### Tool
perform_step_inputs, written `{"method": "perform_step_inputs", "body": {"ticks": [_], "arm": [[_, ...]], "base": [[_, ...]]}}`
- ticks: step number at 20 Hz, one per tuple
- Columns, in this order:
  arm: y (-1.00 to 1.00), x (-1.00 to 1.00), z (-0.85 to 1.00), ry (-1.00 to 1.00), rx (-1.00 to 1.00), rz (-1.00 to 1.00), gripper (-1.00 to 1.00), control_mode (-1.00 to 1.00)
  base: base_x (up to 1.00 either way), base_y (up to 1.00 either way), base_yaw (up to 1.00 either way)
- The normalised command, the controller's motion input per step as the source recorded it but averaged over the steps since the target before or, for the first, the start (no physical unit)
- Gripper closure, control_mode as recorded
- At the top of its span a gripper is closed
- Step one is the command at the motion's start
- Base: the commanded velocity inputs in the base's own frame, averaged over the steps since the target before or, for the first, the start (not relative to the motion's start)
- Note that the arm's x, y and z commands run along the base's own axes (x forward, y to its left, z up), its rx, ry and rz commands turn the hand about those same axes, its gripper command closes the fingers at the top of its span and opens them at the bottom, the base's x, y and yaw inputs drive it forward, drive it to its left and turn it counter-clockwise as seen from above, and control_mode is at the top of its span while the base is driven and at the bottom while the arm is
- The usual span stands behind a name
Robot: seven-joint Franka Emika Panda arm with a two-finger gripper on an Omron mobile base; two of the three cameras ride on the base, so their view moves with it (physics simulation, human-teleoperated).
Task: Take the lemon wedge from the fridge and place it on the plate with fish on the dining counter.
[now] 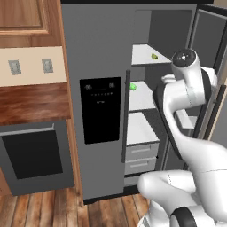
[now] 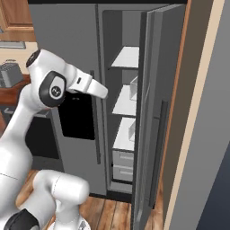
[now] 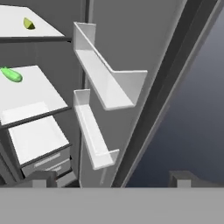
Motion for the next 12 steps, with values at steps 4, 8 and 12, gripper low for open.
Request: {"method": "perform_step_inputs", "body": {"ticks": [4,8,12], "arm": [[0.00,0.66,-0.05,0.00,-0.02,0.00,-1.00,-1.00],[-0.07,0.86,-0.05,0.00,0.00,0.00,-1.00,-1.00],[-0.21,0.71,-0.07,0.00,0.00,0.00,-1.00,-1.00]], "base": [[0.00,0.00,0.00],[0.00,0.00,0.00],[0.00,0.00,0.00]]}}
